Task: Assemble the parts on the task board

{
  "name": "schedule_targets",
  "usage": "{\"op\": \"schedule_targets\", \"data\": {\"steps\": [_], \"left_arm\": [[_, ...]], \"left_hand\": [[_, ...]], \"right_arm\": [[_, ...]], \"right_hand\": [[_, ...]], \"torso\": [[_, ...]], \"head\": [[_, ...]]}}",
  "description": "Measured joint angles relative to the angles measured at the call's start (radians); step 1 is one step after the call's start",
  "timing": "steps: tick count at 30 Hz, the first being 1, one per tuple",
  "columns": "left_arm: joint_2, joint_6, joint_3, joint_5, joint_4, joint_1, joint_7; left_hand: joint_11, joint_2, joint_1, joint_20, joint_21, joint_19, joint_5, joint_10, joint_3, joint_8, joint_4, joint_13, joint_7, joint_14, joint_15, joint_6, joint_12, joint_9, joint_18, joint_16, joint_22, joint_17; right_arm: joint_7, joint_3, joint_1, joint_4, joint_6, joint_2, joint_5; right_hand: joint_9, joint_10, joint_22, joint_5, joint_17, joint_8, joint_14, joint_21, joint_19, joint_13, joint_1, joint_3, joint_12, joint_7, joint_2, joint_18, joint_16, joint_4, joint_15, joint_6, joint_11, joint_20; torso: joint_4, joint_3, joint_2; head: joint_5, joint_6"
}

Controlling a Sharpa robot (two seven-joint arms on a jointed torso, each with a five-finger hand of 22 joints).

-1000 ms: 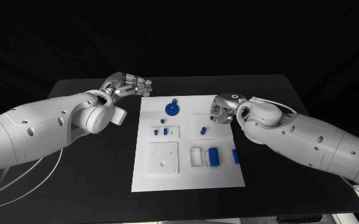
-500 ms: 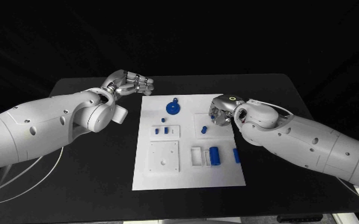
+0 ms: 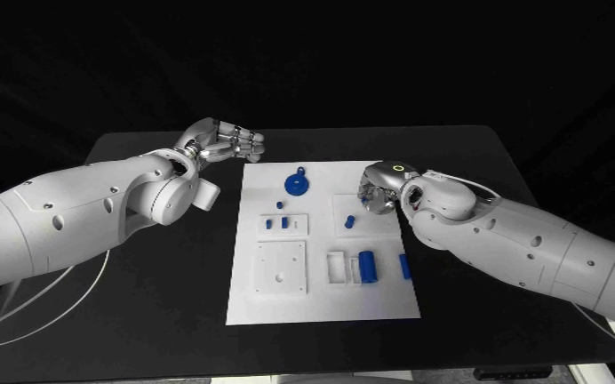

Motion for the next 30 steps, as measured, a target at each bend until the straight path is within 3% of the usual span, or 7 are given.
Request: {"op": "schedule_targets", "data": {"steps": [7,11,16,20,30], "left_arm": [[0.0,0.0,0.0,-0.001,-0.001,0.0,0.0],[0.001,0.0,0.0,-0.001,-0.001,0.0,-0.001],[0.003,0.0,0.0,-0.001,-0.001,0.0,-0.001],[0.003,0.001,0.0,-0.002,-0.003,0.0,-0.001],[0.005,0.003,0.0,-0.002,-0.027,0.0,0.0]], "left_hand": [[0.0,0.0,0.0,0.0,0.0,0.0,0.0,0.0,0.0,0.0,0.0,0.0,0.0,0.0,0.0,0.0,0.0,0.0,0.0,0.0,-0.002,0.0],[0.002,0.0,0.0,0.002,0.0,0.002,0.0,-0.002,0.0,0.0,0.0,0.0,0.0,0.0,0.0,0.0,0.0,0.0,0.0,0.0,-0.003,0.0],[0.004,0.0,0.0,0.004,0.0,0.004,0.0,-0.004,0.0,0.0,0.0,0.0,0.0,0.0,0.0,0.0,0.0,0.0,0.0,0.0,-0.004,0.0],[0.004,0.0,0.0,0.004,0.0,0.004,0.0,-0.004,0.0,0.0,0.0,0.0,0.0,0.0,0.0,0.0,0.0,0.0,0.0,0.0,-0.004,0.0],[0.002,0.0,0.0,0.004,0.001,0.004,0.004,-0.006,-0.003,0.0,-0.003,0.0,0.0,-0.004,0.004,0.0,0.0,0.0,0.0,0.0,-0.007,0.0]], "right_arm": [[-0.007,-0.002,-0.004,-0.004,-0.02,0.004,-0.011],[-0.013,-0.003,-0.007,-0.004,-0.034,0.006,-0.02],[-0.018,-0.006,-0.011,-0.004,-0.054,0.007,-0.032],[-0.02,-0.007,-0.014,-0.004,-0.072,0.007,-0.04],[-0.019,-0.003,-0.018,0.025,-0.107,-0.014,-0.045]], "right_hand": [[0.0,0.041,0.04,-0.008,0.02,-0.004,0.002,0.029,0.014,0.001,0.006,0.027,-0.001,-0.013,0.006,-0.008,0.042,-0.019,-0.008,0.042,-0.009,-0.014],[0.0,0.046,0.06,0.002,0.03,-0.006,-0.001,0.035,0.018,0.001,0.006,0.035,-0.005,-0.019,0.006,-0.015,0.062,-0.025,-0.01,0.058,-0.004,-0.017],[0.001,0.052,0.08,0.015,0.03,-0.003,-0.005,0.035,0.023,0.001,0.006,0.047,-0.007,-0.02,0.006,-0.017,0.073,-0.025,-0.015,0.07,0.001,-0.023],[0.009,0.055,0.094,0.049,0.026,-0.003,-0.004,0.035,0.028,0.001,-0.002,0.058,-0.008,-0.024,-0.002,-0.024,0.082,-0.025,-0.016,0.081,0.002,-0.028],[0.017,0.059,0.146,0.056,0.014,-0.003,-0.006,0.001,0.038,0.002,-0.009,0.058,-0.011,-0.025,-0.001,-0.031,0.1,-0.025,-0.019,0.082,0.001,-0.033]], "torso": [[0.0003,-0.0001,0.0],[-0.0002,-0.0001,0.0],[-0.0008,-0.0002,-0.001],[-0.0008,0.0,-0.001],[-0.0019,0.0025,-0.001]], "head": [[0.0,0.0],[0.0,0.0],[0.0,0.001],[0.002,0.002],[0.002,0.004]]}}
